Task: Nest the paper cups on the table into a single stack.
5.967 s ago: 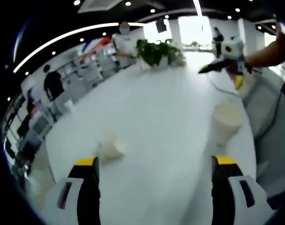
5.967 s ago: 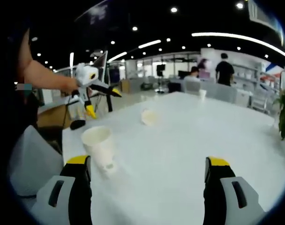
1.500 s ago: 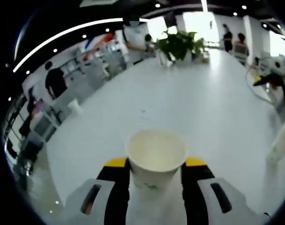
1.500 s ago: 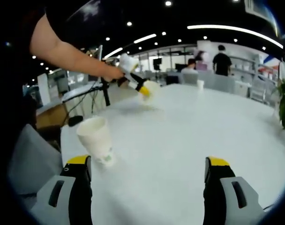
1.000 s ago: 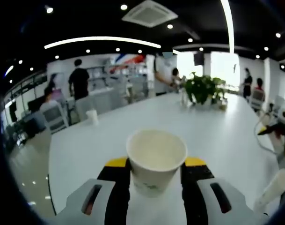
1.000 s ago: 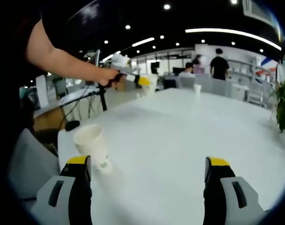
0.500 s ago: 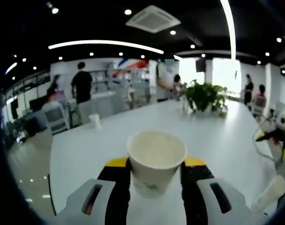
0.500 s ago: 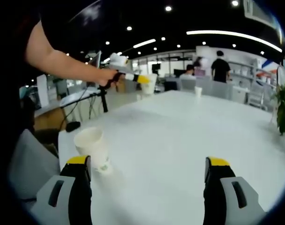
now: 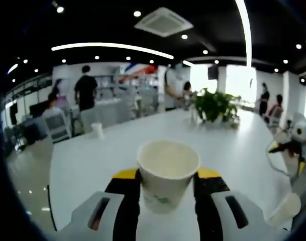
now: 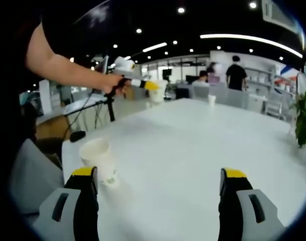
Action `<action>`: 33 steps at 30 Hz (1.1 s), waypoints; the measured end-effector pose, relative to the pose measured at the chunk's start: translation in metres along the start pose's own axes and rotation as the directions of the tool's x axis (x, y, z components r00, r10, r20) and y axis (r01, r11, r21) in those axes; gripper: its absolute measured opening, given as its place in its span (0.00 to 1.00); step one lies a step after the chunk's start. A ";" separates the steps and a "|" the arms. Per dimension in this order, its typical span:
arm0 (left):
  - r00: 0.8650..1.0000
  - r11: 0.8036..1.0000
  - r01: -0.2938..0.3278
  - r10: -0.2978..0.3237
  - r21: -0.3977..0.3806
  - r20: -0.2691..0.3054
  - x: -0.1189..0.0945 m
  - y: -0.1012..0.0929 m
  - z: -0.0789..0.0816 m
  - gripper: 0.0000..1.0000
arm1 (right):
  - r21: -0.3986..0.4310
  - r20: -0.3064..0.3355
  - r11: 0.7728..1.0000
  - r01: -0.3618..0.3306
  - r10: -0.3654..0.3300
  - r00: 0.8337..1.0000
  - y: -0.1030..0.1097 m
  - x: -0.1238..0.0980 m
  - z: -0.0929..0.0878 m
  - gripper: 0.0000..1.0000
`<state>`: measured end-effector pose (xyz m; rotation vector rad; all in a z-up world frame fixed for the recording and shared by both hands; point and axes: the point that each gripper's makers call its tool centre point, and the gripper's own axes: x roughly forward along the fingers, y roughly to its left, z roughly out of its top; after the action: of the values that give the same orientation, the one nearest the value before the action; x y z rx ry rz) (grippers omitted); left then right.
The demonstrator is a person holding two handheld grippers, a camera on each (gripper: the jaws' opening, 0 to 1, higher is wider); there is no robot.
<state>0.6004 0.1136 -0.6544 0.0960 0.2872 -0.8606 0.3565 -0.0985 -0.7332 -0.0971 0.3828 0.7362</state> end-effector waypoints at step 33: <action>0.998 0.999 0.053 -0.053 0.015 0.035 -0.011 -0.051 0.006 0.38 | -0.020 0.018 1.000 -0.001 0.001 1.000 0.006 -0.008 0.009 1.00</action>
<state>0.5567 0.0870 -0.6436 0.0865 0.2514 -0.9159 0.3497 -0.0966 -0.7220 -0.1090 0.3584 0.7412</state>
